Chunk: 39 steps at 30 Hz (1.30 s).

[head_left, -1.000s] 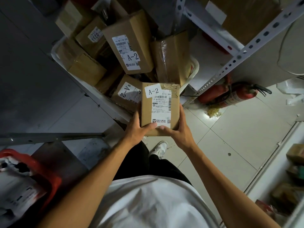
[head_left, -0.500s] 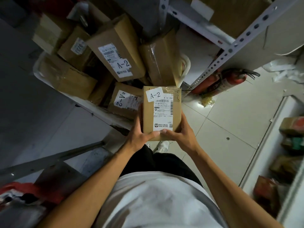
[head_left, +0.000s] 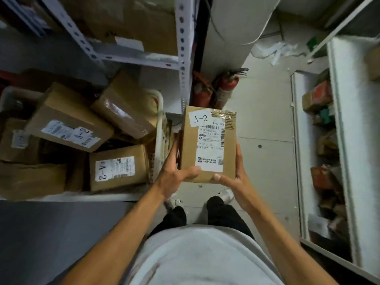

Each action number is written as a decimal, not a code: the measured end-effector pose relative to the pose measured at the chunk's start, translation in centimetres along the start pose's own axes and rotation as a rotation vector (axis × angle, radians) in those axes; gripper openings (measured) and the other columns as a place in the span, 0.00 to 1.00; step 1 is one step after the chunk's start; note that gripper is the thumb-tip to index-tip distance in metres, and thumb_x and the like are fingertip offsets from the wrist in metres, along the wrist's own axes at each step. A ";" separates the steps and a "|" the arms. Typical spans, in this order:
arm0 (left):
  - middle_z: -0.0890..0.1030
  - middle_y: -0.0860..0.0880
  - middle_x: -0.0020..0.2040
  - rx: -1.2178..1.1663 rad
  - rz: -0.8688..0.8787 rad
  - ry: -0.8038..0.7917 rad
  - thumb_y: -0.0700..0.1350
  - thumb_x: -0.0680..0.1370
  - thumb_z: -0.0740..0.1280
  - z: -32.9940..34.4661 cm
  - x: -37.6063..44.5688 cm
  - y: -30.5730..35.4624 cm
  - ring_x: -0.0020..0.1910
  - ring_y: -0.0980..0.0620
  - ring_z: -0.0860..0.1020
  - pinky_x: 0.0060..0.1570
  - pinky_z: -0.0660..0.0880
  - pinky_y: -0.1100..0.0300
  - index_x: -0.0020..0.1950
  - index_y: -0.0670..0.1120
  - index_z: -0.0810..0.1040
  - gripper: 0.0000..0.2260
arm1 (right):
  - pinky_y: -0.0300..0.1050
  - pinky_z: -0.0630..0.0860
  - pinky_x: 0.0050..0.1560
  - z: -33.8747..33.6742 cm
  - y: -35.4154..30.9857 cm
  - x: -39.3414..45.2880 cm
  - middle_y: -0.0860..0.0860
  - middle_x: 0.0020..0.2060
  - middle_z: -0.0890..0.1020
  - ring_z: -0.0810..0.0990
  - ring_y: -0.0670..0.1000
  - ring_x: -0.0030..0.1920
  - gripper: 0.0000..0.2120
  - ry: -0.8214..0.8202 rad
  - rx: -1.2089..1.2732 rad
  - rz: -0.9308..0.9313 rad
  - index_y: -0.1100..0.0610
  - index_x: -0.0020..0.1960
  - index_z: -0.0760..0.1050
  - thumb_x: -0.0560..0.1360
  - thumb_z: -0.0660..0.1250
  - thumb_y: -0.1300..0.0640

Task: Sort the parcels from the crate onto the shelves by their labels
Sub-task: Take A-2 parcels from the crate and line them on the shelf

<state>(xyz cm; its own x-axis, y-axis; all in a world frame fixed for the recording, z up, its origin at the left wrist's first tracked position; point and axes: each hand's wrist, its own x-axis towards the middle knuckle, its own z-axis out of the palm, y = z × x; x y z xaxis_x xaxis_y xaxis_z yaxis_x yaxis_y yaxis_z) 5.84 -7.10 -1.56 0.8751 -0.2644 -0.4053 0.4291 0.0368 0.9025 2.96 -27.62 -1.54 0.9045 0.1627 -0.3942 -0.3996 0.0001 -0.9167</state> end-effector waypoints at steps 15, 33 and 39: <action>0.70 0.51 0.73 0.212 0.175 -0.584 0.45 0.69 0.75 29.4 14.2 7.9 0.69 0.49 0.74 0.61 0.78 0.49 0.81 0.58 0.44 0.51 | 0.44 0.79 0.59 -27.1 -6.3 -5.7 0.45 0.66 0.79 0.79 0.48 0.65 0.51 0.591 0.105 -0.208 0.45 0.81 0.48 0.67 0.74 0.48; 0.73 0.55 0.72 0.478 0.082 -1.339 0.50 0.69 0.75 58.1 23.6 9.5 0.70 0.52 0.73 0.63 0.76 0.49 0.80 0.60 0.52 0.45 | 0.48 0.74 0.67 -40.9 -6.8 -15.0 0.46 0.67 0.78 0.76 0.48 0.67 0.38 1.464 0.251 -0.179 0.47 0.76 0.58 0.71 0.71 0.60; 0.76 0.54 0.68 0.578 0.101 -1.498 0.42 0.71 0.74 66.6 20.8 5.8 0.68 0.54 0.74 0.63 0.76 0.56 0.80 0.53 0.55 0.42 | 0.55 0.73 0.69 -43.6 -3.1 -20.3 0.37 0.66 0.77 0.76 0.41 0.66 0.45 1.638 0.282 -0.003 0.38 0.77 0.55 0.69 0.76 0.55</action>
<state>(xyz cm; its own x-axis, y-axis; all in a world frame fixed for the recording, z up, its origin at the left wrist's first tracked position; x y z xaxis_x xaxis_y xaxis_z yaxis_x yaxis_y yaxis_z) 11.66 -76.55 4.96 -0.2514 -0.9551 -0.1565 -0.0555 -0.1472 0.9875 -7.66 -73.90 6.51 0.0204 -0.9783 -0.2062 -0.2453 0.1950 -0.9496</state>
